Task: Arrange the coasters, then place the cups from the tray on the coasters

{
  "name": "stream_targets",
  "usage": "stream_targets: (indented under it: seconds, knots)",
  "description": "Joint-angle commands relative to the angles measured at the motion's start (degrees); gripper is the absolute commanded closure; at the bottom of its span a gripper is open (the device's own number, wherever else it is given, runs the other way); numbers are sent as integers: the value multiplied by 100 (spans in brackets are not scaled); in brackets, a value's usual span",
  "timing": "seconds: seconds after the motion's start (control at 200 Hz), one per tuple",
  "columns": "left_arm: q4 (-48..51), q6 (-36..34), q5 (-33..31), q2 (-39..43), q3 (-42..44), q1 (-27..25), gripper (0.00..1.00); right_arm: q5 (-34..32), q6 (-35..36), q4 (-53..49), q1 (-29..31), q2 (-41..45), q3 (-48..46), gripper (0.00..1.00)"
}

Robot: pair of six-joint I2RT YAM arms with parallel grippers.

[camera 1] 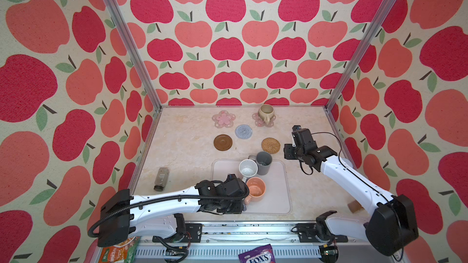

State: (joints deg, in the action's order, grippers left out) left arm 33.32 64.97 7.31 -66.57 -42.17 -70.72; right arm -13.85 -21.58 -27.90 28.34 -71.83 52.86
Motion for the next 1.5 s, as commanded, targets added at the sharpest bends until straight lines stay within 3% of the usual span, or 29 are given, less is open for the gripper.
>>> stream_targets:
  seconds: [0.0,0.31,0.775,1.491]
  knots:
    - [-25,319,-167,140,-195,-47,62,58,-126,20,-43,134,-103,42]
    - [-94,473,-194,-241,-363,-99,62,72,-102,31,-44,132,-89,42]
    - [1074,859,-335,-1154,-1090,-100,64,43,-13,48,-94,246,-131,41]
    - [1558,1009,-722,-758,-658,128,65,93,-4,-102,-210,519,-211,41]
